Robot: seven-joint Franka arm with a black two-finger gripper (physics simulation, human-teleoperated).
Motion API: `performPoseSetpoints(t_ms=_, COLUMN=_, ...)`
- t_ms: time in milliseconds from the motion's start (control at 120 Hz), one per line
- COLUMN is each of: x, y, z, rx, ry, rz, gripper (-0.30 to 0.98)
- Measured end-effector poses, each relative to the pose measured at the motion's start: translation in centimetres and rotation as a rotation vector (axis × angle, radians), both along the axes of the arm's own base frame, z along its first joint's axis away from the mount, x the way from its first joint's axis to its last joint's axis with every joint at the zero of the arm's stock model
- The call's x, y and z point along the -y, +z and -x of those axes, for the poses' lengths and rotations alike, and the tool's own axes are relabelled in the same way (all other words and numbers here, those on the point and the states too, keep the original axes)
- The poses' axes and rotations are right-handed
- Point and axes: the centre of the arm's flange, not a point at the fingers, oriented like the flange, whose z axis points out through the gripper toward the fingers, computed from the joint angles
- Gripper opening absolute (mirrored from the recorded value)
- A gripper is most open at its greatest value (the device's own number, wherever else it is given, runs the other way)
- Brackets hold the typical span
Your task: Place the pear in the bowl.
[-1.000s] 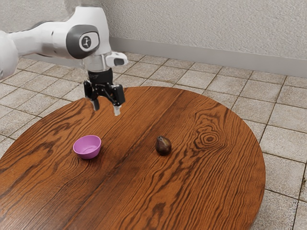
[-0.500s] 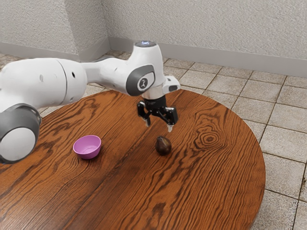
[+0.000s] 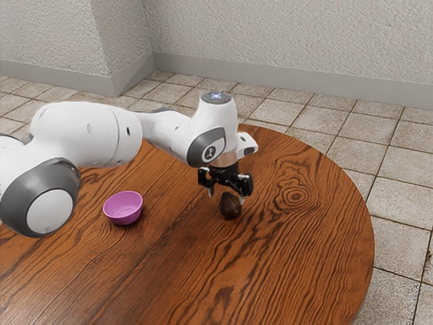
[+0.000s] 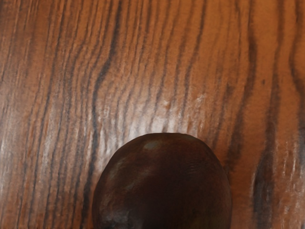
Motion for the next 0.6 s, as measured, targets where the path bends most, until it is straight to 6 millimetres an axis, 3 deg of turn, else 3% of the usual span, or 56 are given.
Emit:
performPoseSetpoints(t_ms=450, x=0.5, y=-3.0, z=-0.3, rx=0.047, ry=0.049, rz=0.012, gripper=0.66)
performPoseSetpoints(t_ms=600, x=0.4, y=-3.8, z=-0.1, rx=0.047, ry=0.059, rz=0.012, gripper=0.61)
